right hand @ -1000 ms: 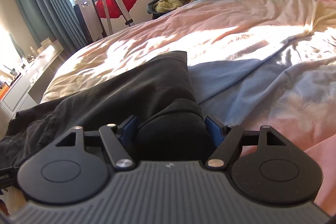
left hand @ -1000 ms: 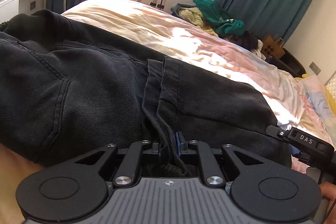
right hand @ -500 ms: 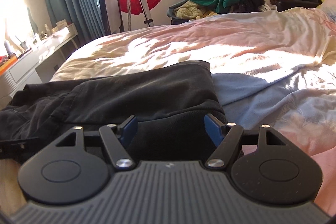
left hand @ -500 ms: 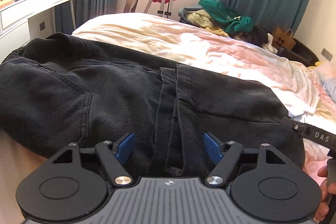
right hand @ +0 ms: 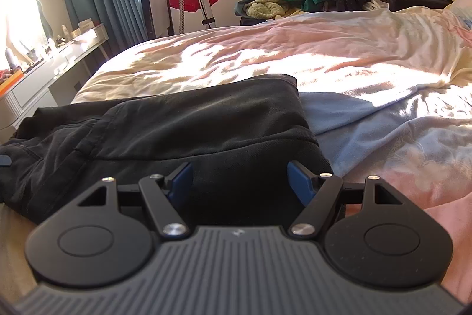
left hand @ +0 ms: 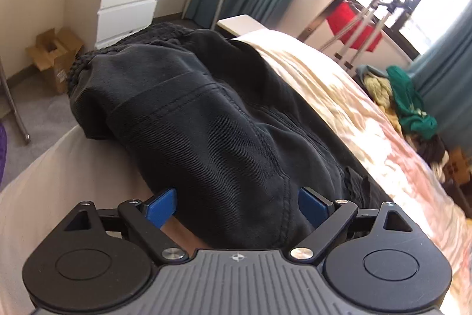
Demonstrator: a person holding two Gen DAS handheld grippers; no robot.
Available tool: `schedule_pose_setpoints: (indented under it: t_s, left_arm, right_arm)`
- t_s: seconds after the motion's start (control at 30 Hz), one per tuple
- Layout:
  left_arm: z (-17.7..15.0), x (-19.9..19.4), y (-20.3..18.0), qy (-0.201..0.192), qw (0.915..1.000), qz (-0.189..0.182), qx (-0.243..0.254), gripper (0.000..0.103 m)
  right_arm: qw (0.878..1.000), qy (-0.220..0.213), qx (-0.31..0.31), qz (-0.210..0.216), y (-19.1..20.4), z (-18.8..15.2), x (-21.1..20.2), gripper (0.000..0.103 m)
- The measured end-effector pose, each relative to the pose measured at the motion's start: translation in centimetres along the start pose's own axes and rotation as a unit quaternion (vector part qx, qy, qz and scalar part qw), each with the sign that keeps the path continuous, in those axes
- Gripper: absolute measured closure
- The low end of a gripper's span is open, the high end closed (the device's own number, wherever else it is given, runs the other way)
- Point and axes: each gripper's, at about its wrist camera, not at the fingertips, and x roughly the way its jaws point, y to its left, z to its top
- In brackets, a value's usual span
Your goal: Fold clothes
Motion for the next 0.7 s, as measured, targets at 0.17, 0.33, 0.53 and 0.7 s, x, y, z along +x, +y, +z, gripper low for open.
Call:
schedule_pose_setpoints:
  t_s: [0.17,0.33,0.53,0.7]
  left_arm:
    - [3.1,1.2,5.2,-0.006,0.9873,-0.044,-0.152,0.012]
    - [4.8,3.6,9.0,0.003,0.9736,-0.047,-0.224,0.016]
    - [5.0,4.8,10.7,-0.033,0.9649,-0.051,-0.255,0.025]
    - [4.9,4.1,9.4,-0.063,0.9732,-0.021,-0.220,0.058]
  right_arm:
    - [1.000,-0.002,-0.003,0.001,0.6,-0.2,-1.1,0.030]
    - [1.000,0.016,-0.016,-0.002,1.4,-0.6,-0.2,0.030]
    - [0.999,0.006,-0.030,-0.015,2.0,-0.7,-0.4,0.030]
    - [0.999,0.020,-0.033,-0.011,1.9,-0.9,0.2,0.030]
